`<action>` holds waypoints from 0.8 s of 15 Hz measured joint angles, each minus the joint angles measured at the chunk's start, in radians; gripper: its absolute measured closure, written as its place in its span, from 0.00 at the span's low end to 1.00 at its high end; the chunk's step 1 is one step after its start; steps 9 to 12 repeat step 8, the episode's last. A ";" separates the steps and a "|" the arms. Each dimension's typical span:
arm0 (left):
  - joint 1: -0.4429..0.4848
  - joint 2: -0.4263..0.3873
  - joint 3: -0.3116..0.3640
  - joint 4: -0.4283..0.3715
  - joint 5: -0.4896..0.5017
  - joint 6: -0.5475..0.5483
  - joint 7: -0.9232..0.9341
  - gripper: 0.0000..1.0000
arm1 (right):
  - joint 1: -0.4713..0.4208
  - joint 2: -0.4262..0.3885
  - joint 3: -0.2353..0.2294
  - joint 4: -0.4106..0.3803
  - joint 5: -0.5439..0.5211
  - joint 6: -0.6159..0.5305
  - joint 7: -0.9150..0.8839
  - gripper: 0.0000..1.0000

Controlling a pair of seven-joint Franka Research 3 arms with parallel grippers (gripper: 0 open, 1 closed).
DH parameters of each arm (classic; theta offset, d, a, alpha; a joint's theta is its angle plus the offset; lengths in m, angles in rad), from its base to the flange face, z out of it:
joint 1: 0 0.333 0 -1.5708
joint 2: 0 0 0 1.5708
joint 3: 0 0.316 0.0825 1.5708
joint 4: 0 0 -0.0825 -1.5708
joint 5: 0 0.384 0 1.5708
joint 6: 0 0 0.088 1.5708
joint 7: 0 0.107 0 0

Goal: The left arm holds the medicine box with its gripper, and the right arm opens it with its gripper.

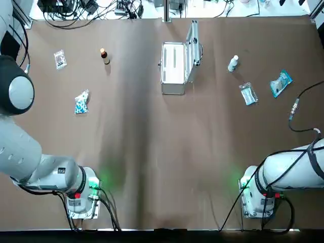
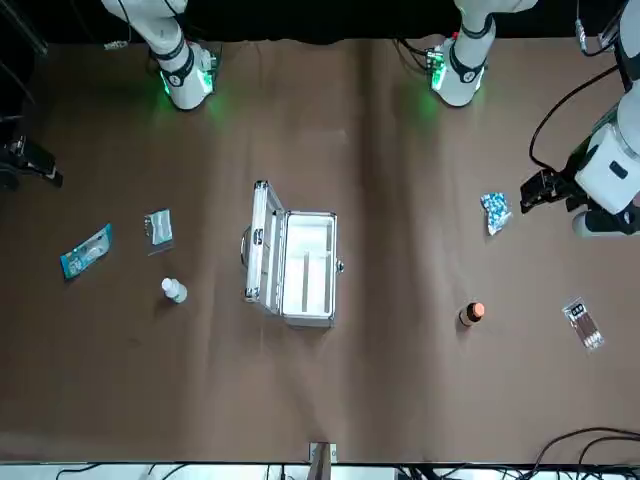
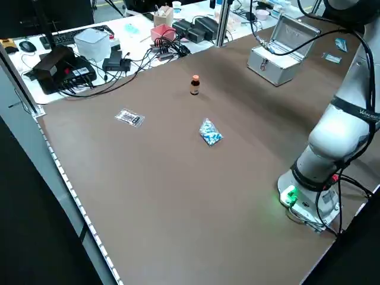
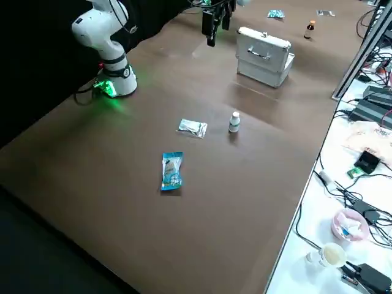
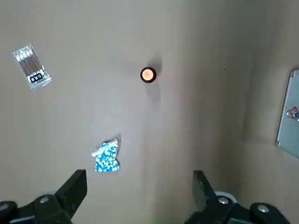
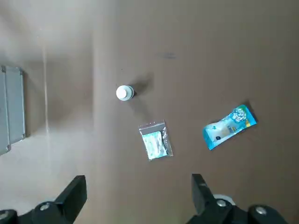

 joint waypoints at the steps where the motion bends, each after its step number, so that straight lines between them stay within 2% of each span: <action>1: 0.000 0.000 0.000 0.000 0.000 0.000 0.000 0.00 | 0.000 0.000 0.000 0.000 0.000 -0.001 0.000 0.01; 12: 0.000 0.000 0.001 0.000 0.001 0.000 0.000 0.00 | -0.001 0.000 0.003 -0.001 0.000 -0.006 0.000 0.01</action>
